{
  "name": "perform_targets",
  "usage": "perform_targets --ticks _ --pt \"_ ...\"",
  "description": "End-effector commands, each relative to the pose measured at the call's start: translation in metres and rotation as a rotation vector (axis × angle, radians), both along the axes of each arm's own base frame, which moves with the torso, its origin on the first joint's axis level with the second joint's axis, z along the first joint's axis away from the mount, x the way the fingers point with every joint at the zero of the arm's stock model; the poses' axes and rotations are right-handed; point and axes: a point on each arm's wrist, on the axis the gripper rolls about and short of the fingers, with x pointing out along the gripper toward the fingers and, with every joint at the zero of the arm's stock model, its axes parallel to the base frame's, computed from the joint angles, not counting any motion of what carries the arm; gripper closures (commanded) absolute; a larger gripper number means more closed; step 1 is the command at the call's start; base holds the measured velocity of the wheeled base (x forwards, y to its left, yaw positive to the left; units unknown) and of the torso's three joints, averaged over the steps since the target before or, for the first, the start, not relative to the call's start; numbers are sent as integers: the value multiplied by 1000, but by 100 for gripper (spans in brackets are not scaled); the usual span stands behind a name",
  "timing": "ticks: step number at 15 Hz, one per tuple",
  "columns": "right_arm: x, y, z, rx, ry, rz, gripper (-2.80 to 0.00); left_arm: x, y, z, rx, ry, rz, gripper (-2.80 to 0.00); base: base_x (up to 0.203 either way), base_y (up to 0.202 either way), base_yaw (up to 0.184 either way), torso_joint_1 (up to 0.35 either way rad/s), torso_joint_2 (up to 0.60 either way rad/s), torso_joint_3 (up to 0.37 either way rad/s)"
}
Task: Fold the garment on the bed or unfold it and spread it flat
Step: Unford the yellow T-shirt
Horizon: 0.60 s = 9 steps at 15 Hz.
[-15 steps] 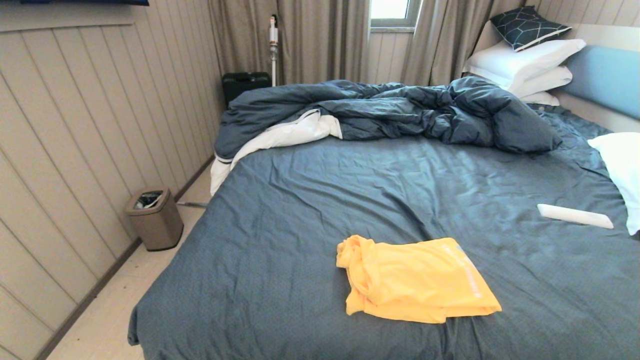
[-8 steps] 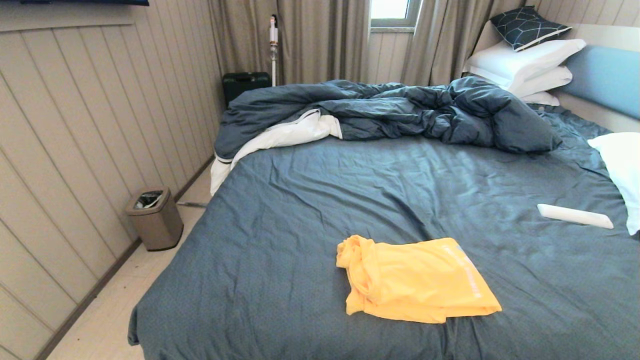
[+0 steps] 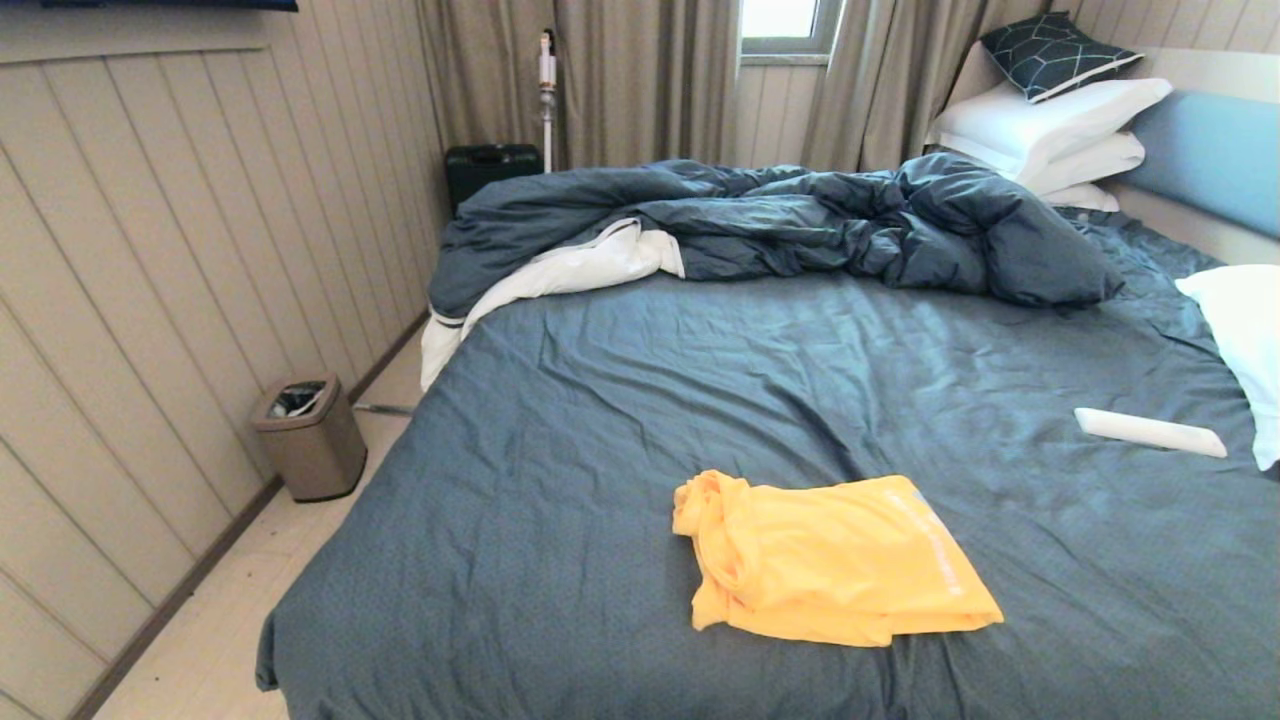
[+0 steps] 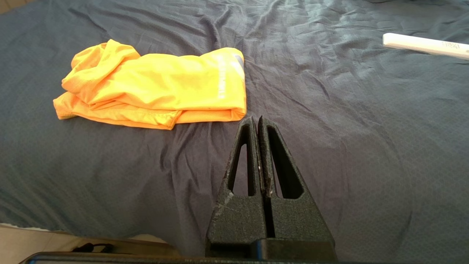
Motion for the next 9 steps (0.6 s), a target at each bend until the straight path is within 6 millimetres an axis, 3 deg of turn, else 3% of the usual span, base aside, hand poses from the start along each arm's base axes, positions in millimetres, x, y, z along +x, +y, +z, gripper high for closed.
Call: perform_targets --ticks 1,9 --pt "0 0 0 0 2 0 0 0 0 0 -1 2 1 0 0 0 0 0 0 0" --pt "0 0 0 0 2 0 0 0 0 0 -1 1 1 0 0 0 0 0 0 0"
